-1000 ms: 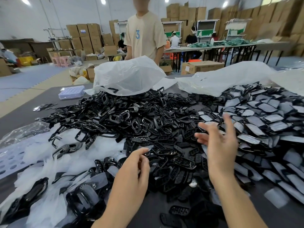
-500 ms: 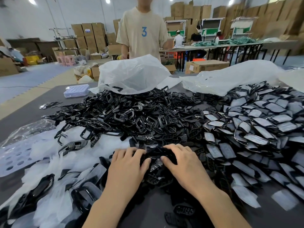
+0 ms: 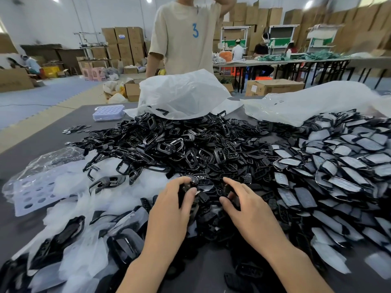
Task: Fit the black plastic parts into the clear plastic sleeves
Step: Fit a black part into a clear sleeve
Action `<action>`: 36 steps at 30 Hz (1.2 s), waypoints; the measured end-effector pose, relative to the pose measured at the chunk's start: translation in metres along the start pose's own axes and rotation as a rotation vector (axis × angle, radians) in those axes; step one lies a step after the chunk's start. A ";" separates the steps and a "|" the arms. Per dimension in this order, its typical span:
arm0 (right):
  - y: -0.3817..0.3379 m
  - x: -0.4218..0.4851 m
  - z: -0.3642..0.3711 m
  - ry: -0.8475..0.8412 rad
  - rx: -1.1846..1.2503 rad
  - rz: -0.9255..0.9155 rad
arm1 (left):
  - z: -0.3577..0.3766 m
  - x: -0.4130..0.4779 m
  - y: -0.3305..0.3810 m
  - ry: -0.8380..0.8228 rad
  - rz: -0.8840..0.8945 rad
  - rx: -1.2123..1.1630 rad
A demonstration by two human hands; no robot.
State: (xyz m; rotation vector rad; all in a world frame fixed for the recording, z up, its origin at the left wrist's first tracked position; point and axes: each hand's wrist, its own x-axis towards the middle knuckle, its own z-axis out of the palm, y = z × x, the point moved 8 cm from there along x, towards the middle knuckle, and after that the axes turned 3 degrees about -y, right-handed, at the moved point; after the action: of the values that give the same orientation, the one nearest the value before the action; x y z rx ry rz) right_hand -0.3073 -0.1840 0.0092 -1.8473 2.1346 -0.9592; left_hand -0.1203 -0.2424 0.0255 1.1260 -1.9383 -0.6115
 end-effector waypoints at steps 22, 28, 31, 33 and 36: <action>-0.021 -0.004 0.013 -0.058 0.562 0.016 | 0.016 -0.012 0.017 -0.129 0.047 -0.216; -0.027 -0.004 0.008 -0.059 0.671 -0.001 | 0.017 -0.010 0.011 -0.089 0.002 -0.242; -0.025 -0.002 0.009 -0.067 0.670 0.027 | 0.017 -0.010 0.009 -0.091 -0.029 -0.262; -0.020 0.000 0.007 -0.059 0.709 0.060 | 0.017 -0.010 0.009 -0.093 -0.040 -0.259; -0.017 0.000 0.005 -0.041 0.700 0.087 | 0.016 -0.010 0.010 -0.093 -0.048 -0.269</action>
State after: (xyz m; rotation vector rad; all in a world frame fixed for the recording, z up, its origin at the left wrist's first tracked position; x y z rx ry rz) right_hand -0.2912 -0.1865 0.0147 -1.3914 1.5405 -1.3954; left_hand -0.1356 -0.2284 0.0191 0.9911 -1.8436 -0.9344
